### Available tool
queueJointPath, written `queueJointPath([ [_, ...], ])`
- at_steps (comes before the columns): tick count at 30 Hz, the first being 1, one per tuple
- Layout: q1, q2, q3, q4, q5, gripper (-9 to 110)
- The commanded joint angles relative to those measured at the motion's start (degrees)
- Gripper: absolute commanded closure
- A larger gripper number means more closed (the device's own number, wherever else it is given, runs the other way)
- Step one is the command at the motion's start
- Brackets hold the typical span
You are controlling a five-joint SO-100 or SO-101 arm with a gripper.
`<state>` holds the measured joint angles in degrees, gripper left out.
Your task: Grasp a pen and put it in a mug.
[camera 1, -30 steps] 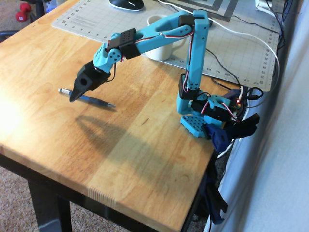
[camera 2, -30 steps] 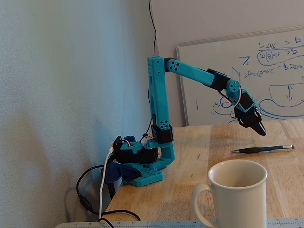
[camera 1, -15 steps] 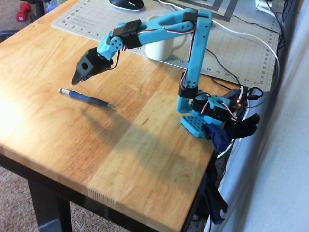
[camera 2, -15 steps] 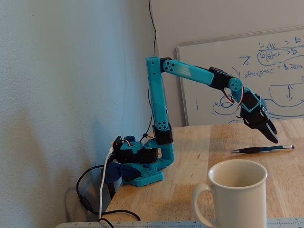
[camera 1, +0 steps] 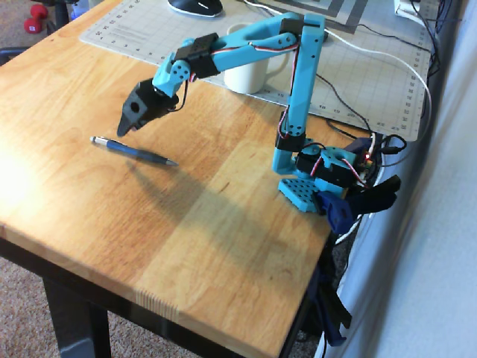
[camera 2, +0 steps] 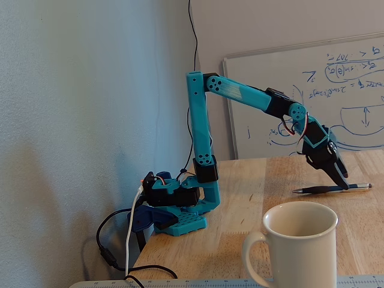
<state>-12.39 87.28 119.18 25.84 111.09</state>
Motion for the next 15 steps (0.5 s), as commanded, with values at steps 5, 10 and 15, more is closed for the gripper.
queueJointPath([
  [5,-2.9,-2.0,-1.2,-1.2,-0.3,87],
  [10,-2.9,-4.2,-1.4,-1.2,-0.3,87],
  [15,-2.9,-4.3,-1.4,-1.2,-0.3,87],
])
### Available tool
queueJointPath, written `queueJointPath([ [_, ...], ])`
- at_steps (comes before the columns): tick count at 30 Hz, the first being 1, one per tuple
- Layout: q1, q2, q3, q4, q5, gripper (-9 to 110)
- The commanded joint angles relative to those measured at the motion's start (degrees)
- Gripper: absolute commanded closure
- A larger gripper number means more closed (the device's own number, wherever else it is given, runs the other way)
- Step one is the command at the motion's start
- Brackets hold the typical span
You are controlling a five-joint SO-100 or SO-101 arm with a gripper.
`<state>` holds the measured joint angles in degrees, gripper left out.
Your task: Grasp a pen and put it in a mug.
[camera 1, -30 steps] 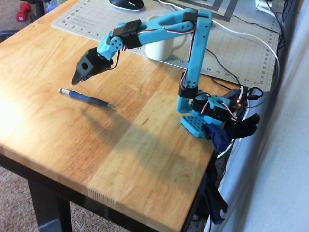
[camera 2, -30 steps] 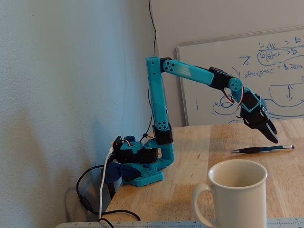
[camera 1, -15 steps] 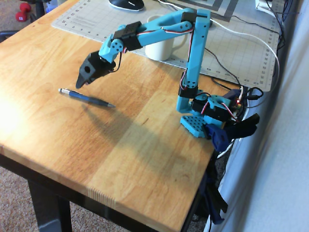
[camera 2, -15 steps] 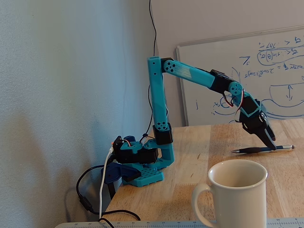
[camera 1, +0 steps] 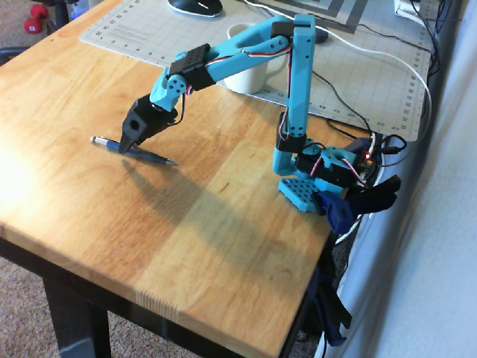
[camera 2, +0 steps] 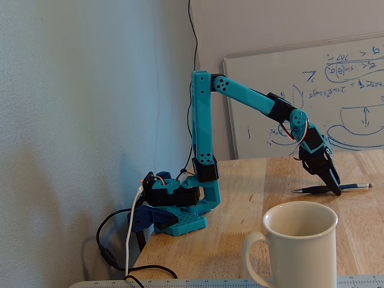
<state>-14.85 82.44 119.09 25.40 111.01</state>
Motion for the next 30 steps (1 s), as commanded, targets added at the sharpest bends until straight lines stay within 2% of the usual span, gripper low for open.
queueJointPath([
  [1,-0.4,0.5,-1.3,-0.8,-0.2,88],
  [9,-0.3,0.5,-1.3,-0.8,-0.2,102],
  [15,0.2,1.8,-2.3,-0.9,0.6,101],
  [22,0.8,11.5,-3.5,-1.1,0.8,101],
  [26,2.6,17.0,-0.3,-9.0,0.9,102],
  [30,3.1,21.3,6.6,-23.2,1.3,102],
])
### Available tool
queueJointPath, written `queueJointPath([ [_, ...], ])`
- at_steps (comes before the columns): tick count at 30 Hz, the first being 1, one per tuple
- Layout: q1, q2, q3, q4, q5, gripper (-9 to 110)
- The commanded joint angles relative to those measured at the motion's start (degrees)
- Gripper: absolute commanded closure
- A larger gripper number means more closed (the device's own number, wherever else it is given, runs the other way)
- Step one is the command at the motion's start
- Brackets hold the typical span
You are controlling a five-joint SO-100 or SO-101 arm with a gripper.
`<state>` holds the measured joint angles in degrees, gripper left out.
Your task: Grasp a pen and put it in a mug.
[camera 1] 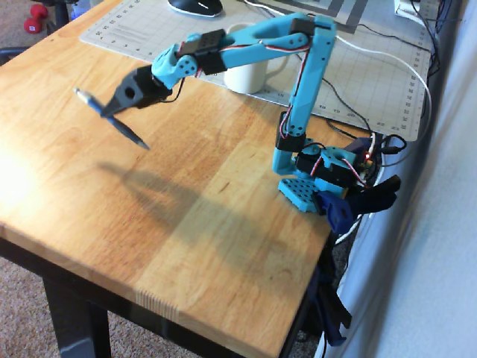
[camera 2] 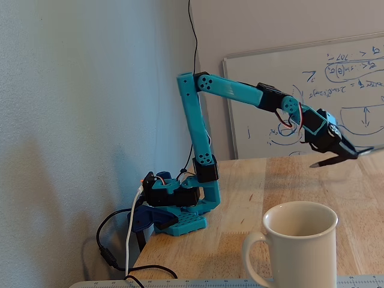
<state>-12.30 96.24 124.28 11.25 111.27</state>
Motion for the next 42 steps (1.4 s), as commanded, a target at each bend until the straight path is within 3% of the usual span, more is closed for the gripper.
queueJointPath([
  [1,0.5,8.7,3.2,-12.7,1.8,102],
  [5,1.8,14.9,9.9,-22.4,11.1,102],
  [12,6.2,29.9,16.1,-23.5,36.7,101],
  [17,11.6,39.1,21.0,-24.1,42.2,101],
  [22,14.2,44.9,25.6,-24.1,30.1,101],
  [33,20.4,54.4,26.8,-23.4,-23.9,101],
  [38,27.0,57.4,26.8,-24.1,-35.5,101],
  [42,32.9,58.8,26.8,-24.2,-36.3,101],
])
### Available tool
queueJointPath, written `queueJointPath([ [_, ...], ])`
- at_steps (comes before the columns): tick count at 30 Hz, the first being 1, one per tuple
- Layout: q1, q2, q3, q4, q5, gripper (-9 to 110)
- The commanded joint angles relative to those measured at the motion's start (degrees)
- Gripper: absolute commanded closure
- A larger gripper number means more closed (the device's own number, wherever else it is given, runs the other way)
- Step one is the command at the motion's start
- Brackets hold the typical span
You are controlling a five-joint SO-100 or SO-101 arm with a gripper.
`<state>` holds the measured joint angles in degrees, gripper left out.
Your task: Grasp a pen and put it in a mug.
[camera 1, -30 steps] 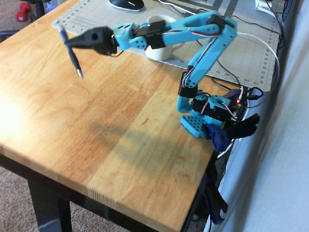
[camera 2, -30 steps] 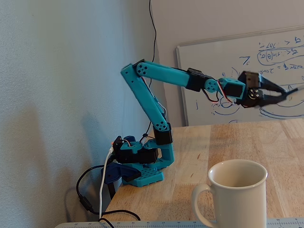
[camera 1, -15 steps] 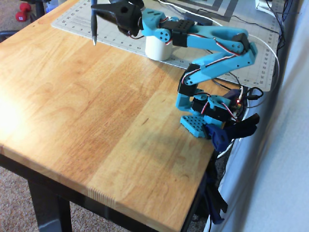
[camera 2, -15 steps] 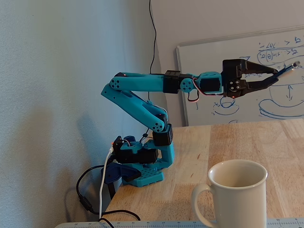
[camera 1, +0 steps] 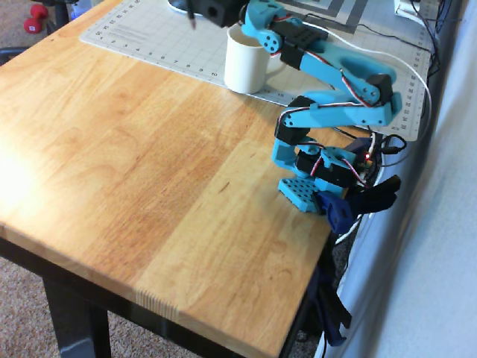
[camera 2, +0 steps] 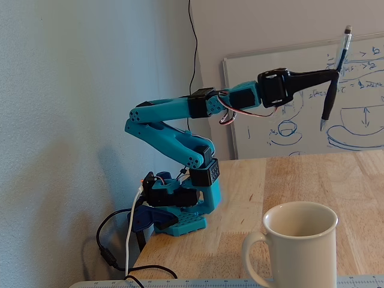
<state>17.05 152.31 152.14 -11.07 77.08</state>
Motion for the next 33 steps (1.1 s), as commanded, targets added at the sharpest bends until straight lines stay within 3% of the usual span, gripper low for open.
queueJointPath([
  [1,4.9,3.0,-1.1,-1.8,-2.1,101],
  [8,12.1,3.3,-1.1,-2.6,-2.1,101],
  [23,21.7,1.8,12.3,-27.0,-2.9,101],
  [33,24.7,1.8,19.4,-29.2,-3.0,101],
])
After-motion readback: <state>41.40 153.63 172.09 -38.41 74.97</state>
